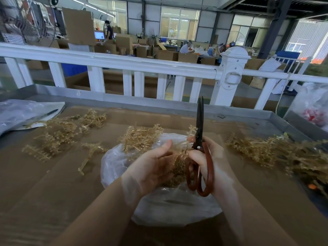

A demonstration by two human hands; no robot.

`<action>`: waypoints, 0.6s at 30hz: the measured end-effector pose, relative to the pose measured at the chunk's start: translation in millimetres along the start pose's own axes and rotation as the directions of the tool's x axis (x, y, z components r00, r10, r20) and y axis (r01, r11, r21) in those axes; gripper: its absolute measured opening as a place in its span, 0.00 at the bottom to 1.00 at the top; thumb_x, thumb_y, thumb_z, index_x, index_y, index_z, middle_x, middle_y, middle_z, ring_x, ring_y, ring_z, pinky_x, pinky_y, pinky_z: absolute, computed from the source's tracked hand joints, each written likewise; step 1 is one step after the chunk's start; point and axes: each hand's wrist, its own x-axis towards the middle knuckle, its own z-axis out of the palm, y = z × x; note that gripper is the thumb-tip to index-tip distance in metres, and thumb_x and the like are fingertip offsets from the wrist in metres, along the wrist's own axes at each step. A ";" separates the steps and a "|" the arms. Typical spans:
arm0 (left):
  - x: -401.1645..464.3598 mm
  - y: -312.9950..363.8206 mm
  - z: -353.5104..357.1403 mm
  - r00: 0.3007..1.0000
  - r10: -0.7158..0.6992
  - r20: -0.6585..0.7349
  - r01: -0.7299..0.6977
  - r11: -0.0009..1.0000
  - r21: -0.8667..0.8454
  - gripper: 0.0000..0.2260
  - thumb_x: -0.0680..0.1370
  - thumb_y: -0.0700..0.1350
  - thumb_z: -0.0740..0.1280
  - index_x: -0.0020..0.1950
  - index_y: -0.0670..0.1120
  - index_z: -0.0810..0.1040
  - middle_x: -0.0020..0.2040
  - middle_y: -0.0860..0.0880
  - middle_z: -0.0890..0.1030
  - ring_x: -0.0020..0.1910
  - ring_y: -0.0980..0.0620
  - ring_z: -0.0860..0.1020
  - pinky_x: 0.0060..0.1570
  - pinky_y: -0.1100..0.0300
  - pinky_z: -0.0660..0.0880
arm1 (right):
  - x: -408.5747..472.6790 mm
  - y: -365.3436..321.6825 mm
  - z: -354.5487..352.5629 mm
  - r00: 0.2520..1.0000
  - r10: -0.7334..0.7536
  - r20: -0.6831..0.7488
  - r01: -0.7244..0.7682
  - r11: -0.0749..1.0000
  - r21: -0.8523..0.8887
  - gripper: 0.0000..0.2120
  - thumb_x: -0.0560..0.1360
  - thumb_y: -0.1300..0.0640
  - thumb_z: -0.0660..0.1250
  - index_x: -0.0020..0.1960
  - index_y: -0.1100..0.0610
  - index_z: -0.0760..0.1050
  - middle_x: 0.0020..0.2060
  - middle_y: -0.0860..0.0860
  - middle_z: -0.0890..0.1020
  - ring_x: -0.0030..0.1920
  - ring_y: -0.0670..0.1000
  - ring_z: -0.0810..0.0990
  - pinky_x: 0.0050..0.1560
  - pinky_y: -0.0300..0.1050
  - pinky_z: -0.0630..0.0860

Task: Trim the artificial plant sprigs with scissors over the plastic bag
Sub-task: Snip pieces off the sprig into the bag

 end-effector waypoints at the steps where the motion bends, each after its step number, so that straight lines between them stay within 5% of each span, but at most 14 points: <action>1: -0.7 1.0 1.3 1.000 -0.006 0.012 0.006 1.000 0.011 0.26 0.66 0.59 0.69 0.58 0.43 0.81 0.52 0.45 0.83 0.51 0.46 0.80 0.52 0.52 0.74 | -3.4 -3.2 0.5 1.000 -0.005 0.031 0.006 1.000 -0.030 0.15 0.70 0.67 0.70 0.46 0.47 0.80 0.32 0.49 0.83 0.27 0.47 0.79 0.29 0.40 0.75; 5: 0.6 2.3 1.3 1.000 -0.011 0.028 0.011 1.000 0.001 0.23 0.63 0.50 0.74 0.54 0.39 0.81 0.48 0.39 0.84 0.50 0.41 0.81 0.52 0.48 0.77 | -11.9 -13.2 4.9 0.993 -0.053 0.101 0.065 0.991 -0.116 0.13 0.70 0.66 0.72 0.49 0.52 0.80 0.32 0.47 0.82 0.27 0.37 0.78 0.28 0.28 0.71; 9: 4.2 -1.2 -4.4 1.000 0.022 0.001 -0.022 0.999 -0.046 0.13 0.62 0.39 0.74 0.45 0.37 0.83 0.42 0.38 0.84 0.39 0.43 0.84 0.37 0.52 0.81 | -13.2 -17.8 6.2 0.996 -0.041 0.084 0.050 0.993 -0.108 0.13 0.70 0.70 0.71 0.49 0.56 0.79 0.34 0.49 0.80 0.24 0.36 0.76 0.25 0.27 0.70; 12: 7.9 -5.3 -7.5 0.997 0.079 0.022 -0.078 0.996 -0.049 0.15 0.64 0.39 0.74 0.50 0.37 0.83 0.48 0.36 0.83 0.45 0.40 0.83 0.39 0.51 0.81 | -14.1 -17.4 7.1 0.995 -0.036 0.098 0.051 0.987 -0.155 0.12 0.71 0.70 0.71 0.51 0.57 0.78 0.38 0.53 0.81 0.26 0.37 0.79 0.25 0.27 0.70; 15: 13.4 -11.0 -8.3 0.989 0.147 -0.029 -0.148 0.988 -0.041 0.08 0.61 0.40 0.74 0.39 0.42 0.85 0.43 0.38 0.84 0.40 0.43 0.84 0.38 0.52 0.81 | -14.2 -14.0 7.6 0.993 -0.058 0.106 0.079 0.975 -0.206 0.12 0.71 0.69 0.71 0.53 0.58 0.78 0.39 0.57 0.84 0.31 0.42 0.82 0.29 0.29 0.73; 18: 17.0 -13.3 -7.8 0.974 0.190 -0.125 -0.200 0.977 -0.076 0.05 0.61 0.42 0.75 0.35 0.44 0.85 0.39 0.39 0.84 0.37 0.44 0.84 0.34 0.53 0.79 | -13.9 -14.0 8.3 0.986 -0.117 0.122 0.150 0.939 -0.310 0.10 0.72 0.64 0.72 0.52 0.55 0.78 0.39 0.51 0.84 0.31 0.36 0.79 0.31 0.26 0.71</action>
